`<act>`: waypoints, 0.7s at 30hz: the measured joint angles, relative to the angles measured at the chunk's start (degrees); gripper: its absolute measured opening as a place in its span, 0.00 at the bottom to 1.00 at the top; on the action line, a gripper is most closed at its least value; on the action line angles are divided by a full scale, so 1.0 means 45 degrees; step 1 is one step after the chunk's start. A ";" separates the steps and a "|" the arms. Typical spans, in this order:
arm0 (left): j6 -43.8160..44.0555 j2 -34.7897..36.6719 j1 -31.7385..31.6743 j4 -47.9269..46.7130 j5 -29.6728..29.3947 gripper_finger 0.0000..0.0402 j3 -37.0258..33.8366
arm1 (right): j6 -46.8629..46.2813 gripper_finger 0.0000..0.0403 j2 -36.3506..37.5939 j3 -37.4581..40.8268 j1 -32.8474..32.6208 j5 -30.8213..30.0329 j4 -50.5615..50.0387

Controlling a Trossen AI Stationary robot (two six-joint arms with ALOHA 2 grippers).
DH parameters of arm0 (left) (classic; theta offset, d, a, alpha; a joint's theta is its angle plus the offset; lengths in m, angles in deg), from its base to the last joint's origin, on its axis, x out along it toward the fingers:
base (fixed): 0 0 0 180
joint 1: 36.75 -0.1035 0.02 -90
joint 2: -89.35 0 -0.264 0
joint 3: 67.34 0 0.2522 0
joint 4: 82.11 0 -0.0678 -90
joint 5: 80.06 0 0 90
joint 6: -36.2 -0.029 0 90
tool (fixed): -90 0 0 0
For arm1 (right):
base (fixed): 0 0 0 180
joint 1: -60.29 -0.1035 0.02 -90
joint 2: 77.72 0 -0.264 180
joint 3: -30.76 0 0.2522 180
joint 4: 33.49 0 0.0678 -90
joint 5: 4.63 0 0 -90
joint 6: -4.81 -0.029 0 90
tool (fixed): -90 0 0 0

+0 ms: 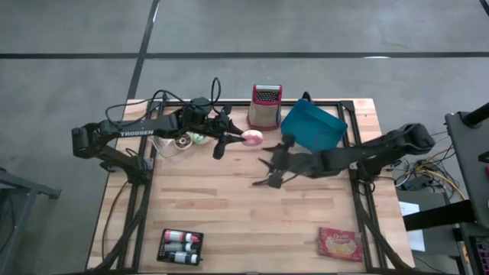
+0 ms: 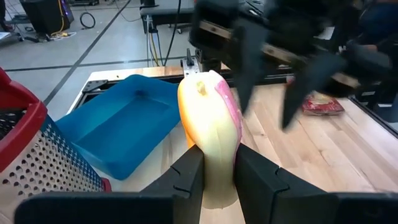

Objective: Pick & Place Food Item
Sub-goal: Put the pink donut into the transparent bin

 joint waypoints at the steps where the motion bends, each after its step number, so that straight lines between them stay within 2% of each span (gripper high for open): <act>1: 0.0000 0.0003 0.0000 0.0000 0.0000 0.21 0.0000 | -0.0089 0.42 0.0432 0.0386 0.0026 -0.0014 0.0240; 4: -0.0097 0.0005 -0.0006 0.0001 0.0000 0.21 0.0000 | -0.0566 0.42 0.1992 0.1789 -0.0047 0.0000 0.0636; 8: -0.0102 0.0037 -0.0019 -0.0004 0.0000 0.21 0.0000 | -0.1240 0.42 0.3992 0.4034 -0.0259 0.0085 0.2303; 14: -0.0092 0.0341 -0.0019 -0.0205 0.0038 0.21 0.0000 | -0.1375 0.42 0.6100 0.6933 -0.0482 0.0158 0.4822; 19: -0.0087 0.0928 -0.0035 -0.1379 -0.0083 0.21 0.0005 | -0.1058 0.42 0.7025 0.8072 -0.0474 0.0131 0.6416; 21: -0.0084 0.1271 -0.0034 -0.2066 -0.0532 0.21 0.0003 | -0.1003 0.42 0.7390 0.8292 -0.0474 0.0128 0.6577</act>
